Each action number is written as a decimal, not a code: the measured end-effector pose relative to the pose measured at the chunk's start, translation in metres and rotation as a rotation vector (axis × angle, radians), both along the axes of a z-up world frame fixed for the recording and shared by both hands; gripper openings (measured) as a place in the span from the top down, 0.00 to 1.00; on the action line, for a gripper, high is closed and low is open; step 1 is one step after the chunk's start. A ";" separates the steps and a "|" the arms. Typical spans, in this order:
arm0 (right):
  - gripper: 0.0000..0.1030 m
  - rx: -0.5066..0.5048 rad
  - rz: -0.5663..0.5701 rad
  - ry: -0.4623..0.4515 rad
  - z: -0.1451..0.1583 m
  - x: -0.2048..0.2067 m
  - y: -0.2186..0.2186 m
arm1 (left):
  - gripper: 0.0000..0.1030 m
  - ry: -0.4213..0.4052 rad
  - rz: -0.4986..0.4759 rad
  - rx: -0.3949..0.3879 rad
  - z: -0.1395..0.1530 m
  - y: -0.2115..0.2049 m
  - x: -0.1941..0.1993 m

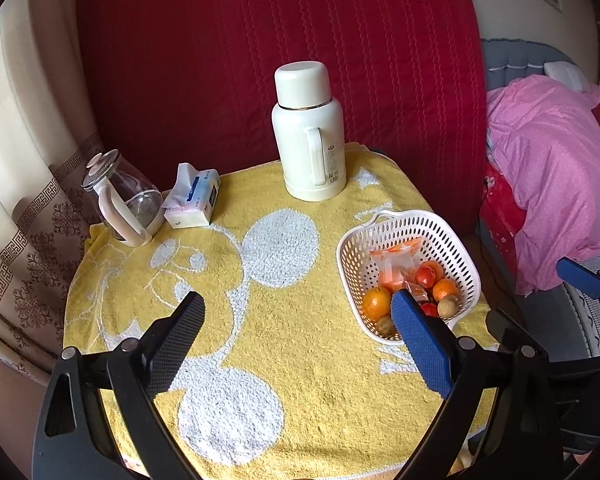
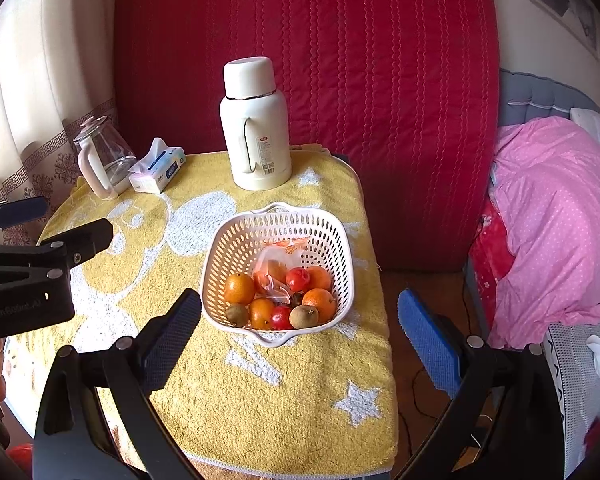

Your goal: Organize fruits

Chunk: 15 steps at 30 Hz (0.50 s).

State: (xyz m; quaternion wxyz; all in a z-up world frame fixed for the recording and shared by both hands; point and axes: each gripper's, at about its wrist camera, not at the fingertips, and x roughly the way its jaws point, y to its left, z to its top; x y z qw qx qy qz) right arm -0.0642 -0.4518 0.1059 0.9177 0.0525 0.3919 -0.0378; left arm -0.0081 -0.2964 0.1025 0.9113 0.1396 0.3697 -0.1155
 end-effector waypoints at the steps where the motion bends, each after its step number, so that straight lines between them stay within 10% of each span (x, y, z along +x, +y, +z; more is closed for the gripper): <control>1: 0.03 0.000 -0.001 0.002 -0.001 0.001 -0.001 | 0.09 0.002 0.000 0.002 -0.001 -0.001 0.001; 15: 0.03 0.006 -0.016 0.019 -0.009 0.004 -0.009 | 0.09 0.008 -0.013 0.009 -0.004 -0.010 0.010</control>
